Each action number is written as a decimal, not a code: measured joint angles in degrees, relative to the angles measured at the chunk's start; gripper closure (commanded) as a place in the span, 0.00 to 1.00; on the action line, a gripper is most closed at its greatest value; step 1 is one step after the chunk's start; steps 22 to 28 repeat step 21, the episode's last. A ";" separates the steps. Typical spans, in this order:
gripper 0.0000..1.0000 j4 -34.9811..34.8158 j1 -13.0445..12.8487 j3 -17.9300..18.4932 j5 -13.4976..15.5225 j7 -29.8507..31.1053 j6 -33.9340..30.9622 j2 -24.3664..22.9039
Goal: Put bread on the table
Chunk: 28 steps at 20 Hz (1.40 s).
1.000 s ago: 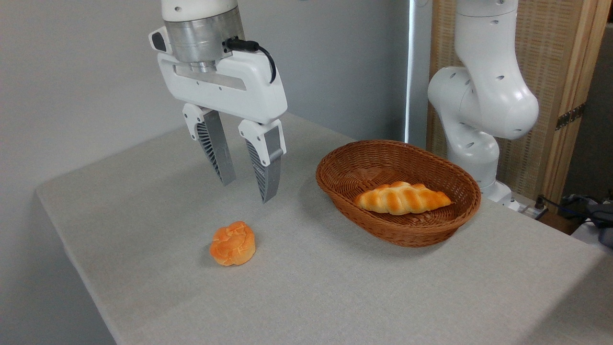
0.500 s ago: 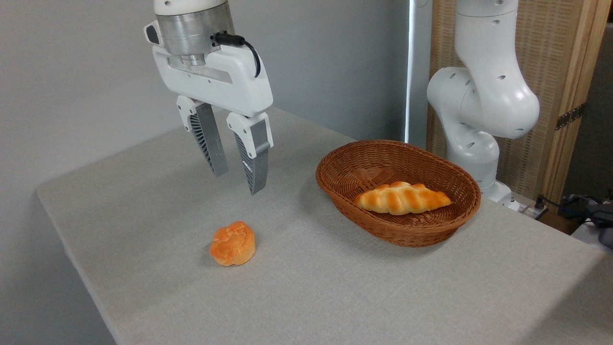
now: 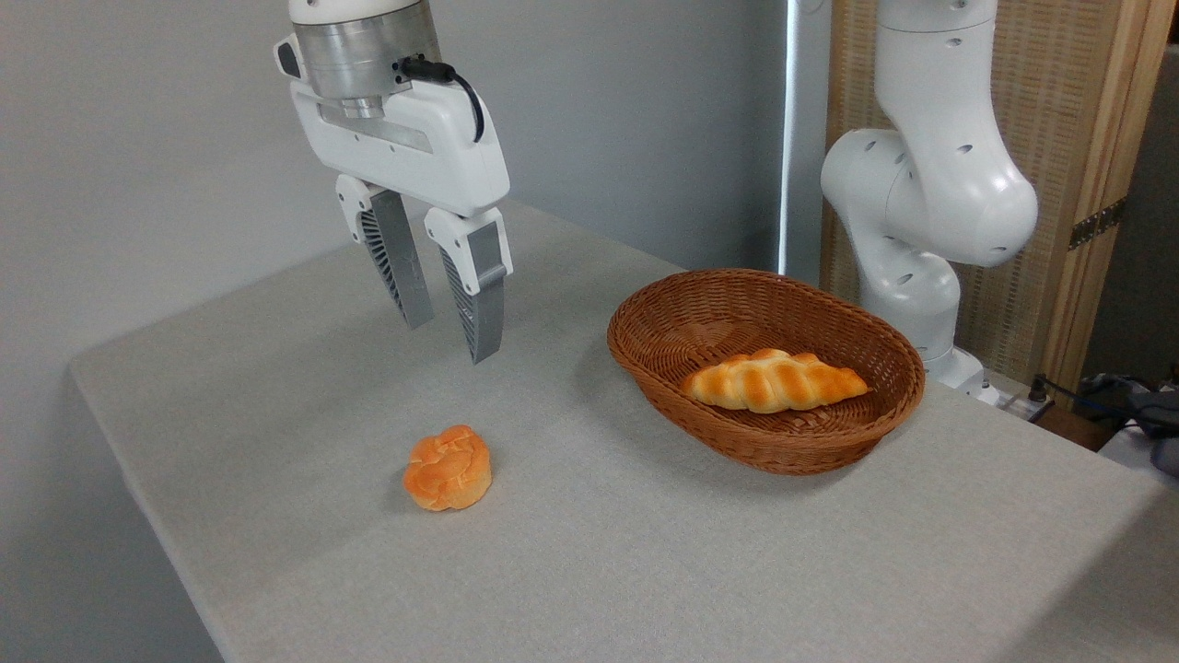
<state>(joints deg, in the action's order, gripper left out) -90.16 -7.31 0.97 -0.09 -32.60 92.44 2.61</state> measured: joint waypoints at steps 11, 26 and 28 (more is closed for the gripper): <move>0.00 -0.94 0.45 0.28 -0.01 -4.46 0.00 -1.22; 0.00 -2.51 0.45 0.27 -0.01 -4.47 0.34 -2.08; 0.00 -2.51 0.45 0.27 -0.01 -4.47 0.34 -2.08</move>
